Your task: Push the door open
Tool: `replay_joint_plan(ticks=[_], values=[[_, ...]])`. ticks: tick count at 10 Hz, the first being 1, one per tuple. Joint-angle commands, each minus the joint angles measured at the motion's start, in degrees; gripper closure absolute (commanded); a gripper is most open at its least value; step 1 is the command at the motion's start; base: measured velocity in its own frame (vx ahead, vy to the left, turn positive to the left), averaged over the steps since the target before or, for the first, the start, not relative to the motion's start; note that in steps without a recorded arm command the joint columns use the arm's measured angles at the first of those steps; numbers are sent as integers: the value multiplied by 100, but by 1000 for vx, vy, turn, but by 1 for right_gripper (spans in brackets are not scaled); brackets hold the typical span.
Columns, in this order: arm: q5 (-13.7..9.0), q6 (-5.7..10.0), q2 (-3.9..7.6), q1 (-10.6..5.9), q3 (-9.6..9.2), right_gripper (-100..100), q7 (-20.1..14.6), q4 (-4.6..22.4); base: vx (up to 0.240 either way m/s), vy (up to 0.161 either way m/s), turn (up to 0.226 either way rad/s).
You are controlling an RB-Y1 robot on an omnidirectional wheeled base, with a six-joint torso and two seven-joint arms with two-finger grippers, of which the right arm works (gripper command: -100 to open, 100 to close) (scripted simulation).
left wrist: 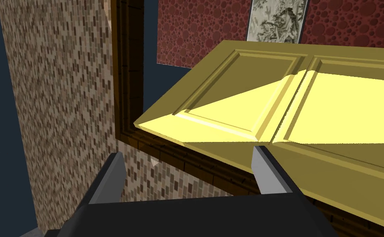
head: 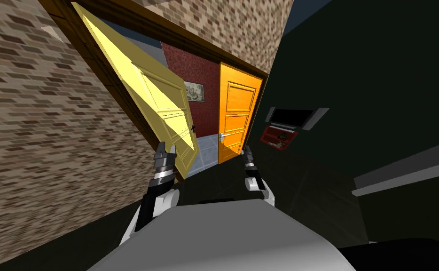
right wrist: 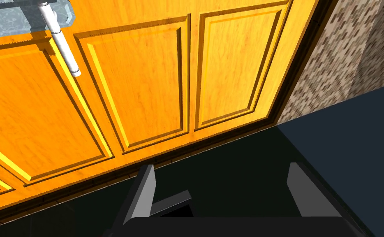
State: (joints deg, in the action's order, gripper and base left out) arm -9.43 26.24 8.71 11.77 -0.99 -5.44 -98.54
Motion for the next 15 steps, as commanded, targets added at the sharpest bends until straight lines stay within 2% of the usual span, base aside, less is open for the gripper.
replay_joint_plan(ticks=[1, 3, 4, 7, 8, 13, 14, 15], values=[[-34, -9, 83, -146, 26, -100, -16, 286, 43, -44, 218], [-80, -5, 199, -340, 62, -100, -40, 616, 54, -76, 200], [-80, -5, 199, -340, 62, -100, -40, 681, 54, -62, 72], [-151, 0, 373, -631, 116, -100, -77, 1236, 53, -61, 188], [-151, 0, 373, -631, 116, -100, -77, 1271, 39, -54, 79], [-267, 10, 653, -1111, 204, -100, -137, 2222, 43, -73, 191], [-267, 10, 653, -1111, 204, -100, -137, 2243, 34, -73, 79], [-290, 12, 708, -1205, 221, -100, -149, 2434, 31, -54, 125]])
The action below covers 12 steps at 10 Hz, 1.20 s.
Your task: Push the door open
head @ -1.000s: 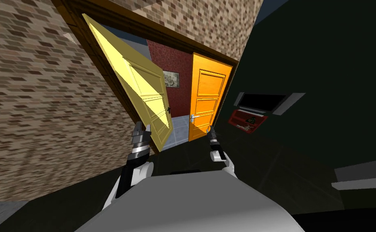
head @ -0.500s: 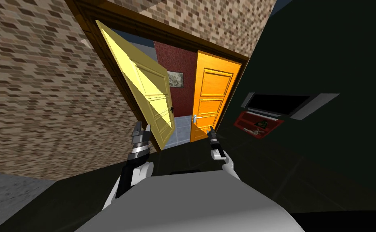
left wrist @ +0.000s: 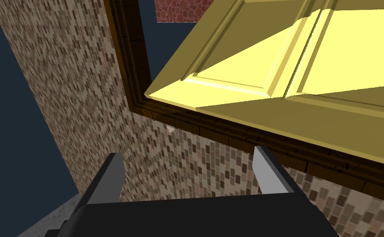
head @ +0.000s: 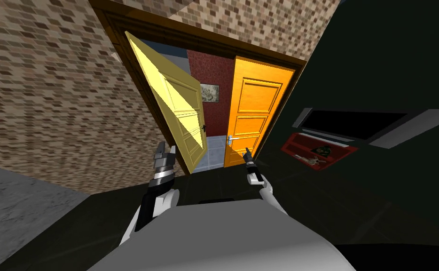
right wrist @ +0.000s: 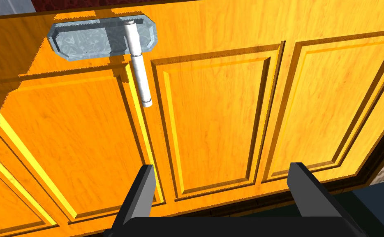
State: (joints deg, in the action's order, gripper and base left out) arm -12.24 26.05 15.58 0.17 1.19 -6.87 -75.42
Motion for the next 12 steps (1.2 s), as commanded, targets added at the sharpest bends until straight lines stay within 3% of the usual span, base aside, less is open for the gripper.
replay_joint_plan(ticks=[1, 2, 7, 8, 12], values=[[-31, 33, 76, -138, 21, -100, -17, 286, 41, -58, 187], [-31, 33, 76, -138, 21, -100, -17, 313, 29, -50, 83], [-136, 41, 324, -573, 101, -100, -72, 1163, 33, -70, 196], [-136, 41, 324, -573, 101, -100, -72, 1194, 22, -66, 59], [-211, 47, 499, -882, 158, -100, -111, 1822, 20, -70, 178]])
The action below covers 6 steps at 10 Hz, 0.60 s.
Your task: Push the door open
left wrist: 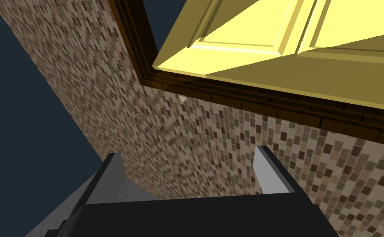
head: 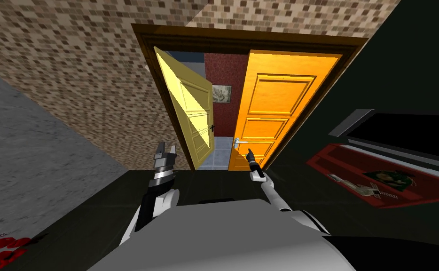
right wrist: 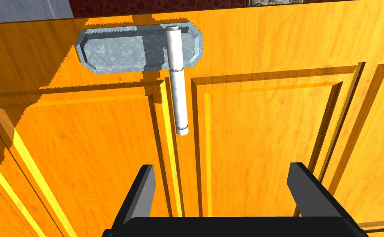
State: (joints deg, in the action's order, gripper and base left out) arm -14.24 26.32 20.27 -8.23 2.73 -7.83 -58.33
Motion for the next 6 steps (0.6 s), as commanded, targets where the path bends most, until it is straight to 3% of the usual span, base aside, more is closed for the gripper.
replay_joint_plan(ticks=[1, 6], values=[[-28, 21, 68, -112, 16, -100, -23, 253, 28, -67, 172], [-101, 27, 237, -415, 72, -100, -61, 867, 14, -60, 161]])
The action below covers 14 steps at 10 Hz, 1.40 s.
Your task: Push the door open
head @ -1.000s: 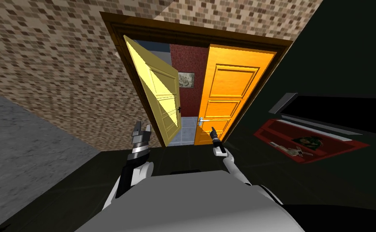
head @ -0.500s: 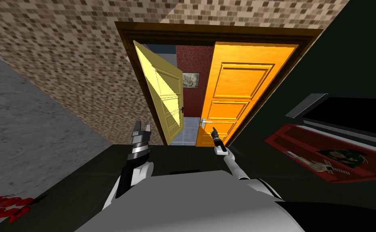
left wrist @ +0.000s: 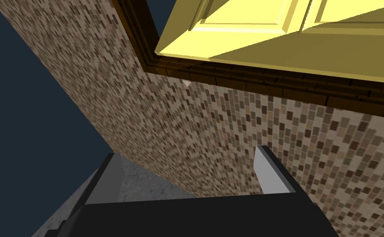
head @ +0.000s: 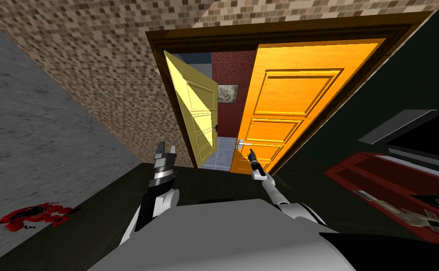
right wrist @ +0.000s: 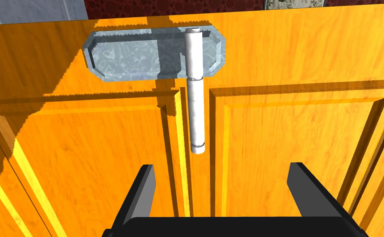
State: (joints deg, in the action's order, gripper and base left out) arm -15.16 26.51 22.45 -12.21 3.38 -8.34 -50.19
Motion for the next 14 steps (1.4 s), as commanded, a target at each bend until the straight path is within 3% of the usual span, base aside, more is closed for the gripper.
replay_joint_plan(ticks=[1, 4, 7, 14], values=[[-23, 9, 50, -71, 17, -100, -17, 164, 9, -61, 168], [-64, 13, 145, -243, 48, -100, -39, 513, 10, -60, 144], [-57, 51, 131, -254, 55, -100, -38, 541, 90, -38, 24], [-63, 79, 105, -303, 136, -100, 7, 646, 193, -56, 27]])
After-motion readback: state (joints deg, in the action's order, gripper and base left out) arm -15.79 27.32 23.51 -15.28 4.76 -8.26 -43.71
